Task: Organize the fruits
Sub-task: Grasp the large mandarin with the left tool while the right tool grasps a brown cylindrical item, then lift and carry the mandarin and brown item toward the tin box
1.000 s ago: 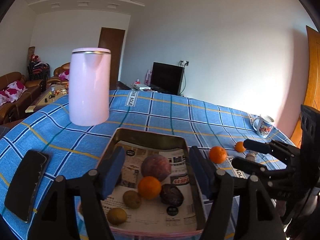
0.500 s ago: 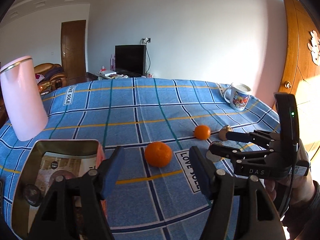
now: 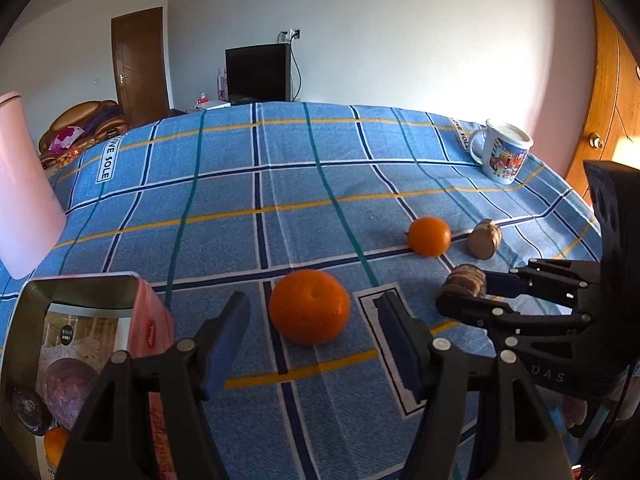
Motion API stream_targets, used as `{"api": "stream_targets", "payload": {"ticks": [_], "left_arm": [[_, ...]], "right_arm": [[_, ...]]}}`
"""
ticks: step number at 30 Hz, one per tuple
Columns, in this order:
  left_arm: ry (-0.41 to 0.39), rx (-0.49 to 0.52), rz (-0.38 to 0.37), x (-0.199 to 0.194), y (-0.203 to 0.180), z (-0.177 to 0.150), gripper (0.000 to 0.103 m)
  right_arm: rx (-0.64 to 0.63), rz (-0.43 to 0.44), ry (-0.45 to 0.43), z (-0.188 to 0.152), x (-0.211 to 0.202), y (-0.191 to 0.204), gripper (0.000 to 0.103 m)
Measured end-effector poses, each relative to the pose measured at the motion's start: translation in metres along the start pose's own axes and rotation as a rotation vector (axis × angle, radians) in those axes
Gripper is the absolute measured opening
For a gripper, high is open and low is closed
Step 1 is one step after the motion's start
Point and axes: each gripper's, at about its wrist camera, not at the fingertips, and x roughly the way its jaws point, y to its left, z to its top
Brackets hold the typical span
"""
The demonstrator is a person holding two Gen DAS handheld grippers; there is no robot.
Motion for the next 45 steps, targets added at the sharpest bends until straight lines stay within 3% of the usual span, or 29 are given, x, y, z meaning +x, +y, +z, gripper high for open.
{"api": "stream_targets", "payload": {"ticks": [5, 13, 14, 16, 21, 28, 45], "left_arm": [[0.033, -0.007, 0.003, 0.014, -0.002, 0.005, 0.069], [0.132, -0.048, -0.036, 0.043, 0.000, 0.007, 0.062], [0.138, -0.060, -0.042, 0.044, 0.002, 0.007, 0.058], [0.133, -0.072, -0.048, 0.043, 0.005, 0.006, 0.050], [0.123, -0.087, -0.093, 0.038, 0.006, 0.004, 0.049], [0.061, -0.085, -0.121, 0.022, 0.002, 0.002, 0.049], [-0.141, -0.008, -0.068, -0.019, -0.011, -0.003, 0.049]], "right_arm": [[0.021, 0.006, -0.028, -0.001, -0.007, -0.004, 0.032], [0.039, 0.003, -0.039, -0.001, -0.008, -0.006, 0.032], [0.038, 0.003, -0.035, 0.000, -0.007, -0.006, 0.033], [0.038, 0.002, -0.033, -0.001, -0.007, -0.006, 0.033], [0.032, -0.005, -0.060, -0.001, -0.011, -0.003, 0.032], [0.010, -0.006, -0.120, -0.002, -0.022, 0.002, 0.032], [-0.020, 0.014, -0.259, -0.009, -0.048, 0.007, 0.032]]}}
